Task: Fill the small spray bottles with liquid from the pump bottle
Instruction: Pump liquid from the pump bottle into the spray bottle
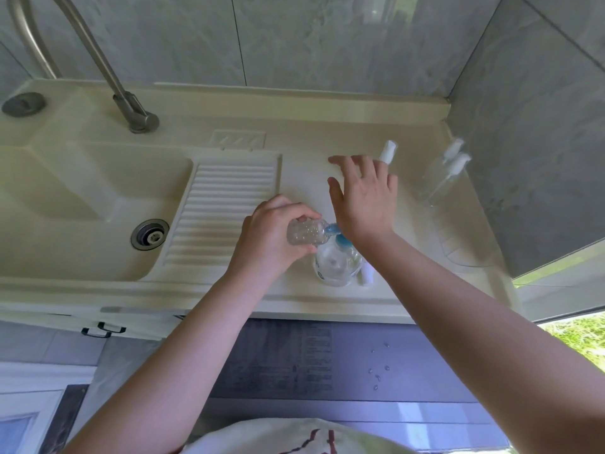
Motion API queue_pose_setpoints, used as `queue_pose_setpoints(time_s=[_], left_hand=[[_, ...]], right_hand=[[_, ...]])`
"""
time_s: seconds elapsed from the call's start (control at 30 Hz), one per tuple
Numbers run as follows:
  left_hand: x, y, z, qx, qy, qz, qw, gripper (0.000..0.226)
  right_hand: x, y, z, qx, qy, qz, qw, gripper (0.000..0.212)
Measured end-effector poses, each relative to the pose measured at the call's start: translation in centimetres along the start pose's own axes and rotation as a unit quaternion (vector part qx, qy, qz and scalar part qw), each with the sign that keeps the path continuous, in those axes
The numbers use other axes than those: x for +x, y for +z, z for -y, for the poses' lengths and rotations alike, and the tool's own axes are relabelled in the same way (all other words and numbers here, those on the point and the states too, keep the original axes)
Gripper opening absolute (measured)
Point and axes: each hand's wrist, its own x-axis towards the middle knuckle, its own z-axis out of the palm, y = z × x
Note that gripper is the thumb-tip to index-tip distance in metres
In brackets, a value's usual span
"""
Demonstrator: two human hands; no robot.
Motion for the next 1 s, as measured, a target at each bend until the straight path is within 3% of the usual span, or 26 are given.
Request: queue_pose_setpoints(time_s=[0.13, 0.3, 0.5, 0.6, 1.0], left_hand=[[-0.1, 0.2, -0.3, 0.004, 0.004, -0.003, 1.000, 0.050], [-0.1, 0.0, 0.0, 0.015, -0.005, 0.000, 1.000, 0.050], [-0.1, -0.1, -0.2, 0.015, -0.001, -0.004, 1.000, 0.049], [-0.1, 0.1, 0.0, 0.018, 0.004, -0.006, 1.000, 0.051], [-0.1, 0.1, 0.2, 0.008, -0.001, -0.006, 1.000, 0.051]], right_hand=[[0.8, -0.7, 0.0, -0.029, -0.009, -0.035, 0.999, 0.036], [0.2, 0.0, -0.1, -0.019, 0.010, 0.002, 1.000, 0.032], [0.8, -0.8, 0.2, -0.048, -0.013, -0.032, 0.998, 0.032], [0.3, -0.4, 0.0, -0.039, 0.005, 0.010, 0.999, 0.031], [0.3, -0.5, 0.2, -0.040, 0.012, -0.020, 0.999, 0.032]])
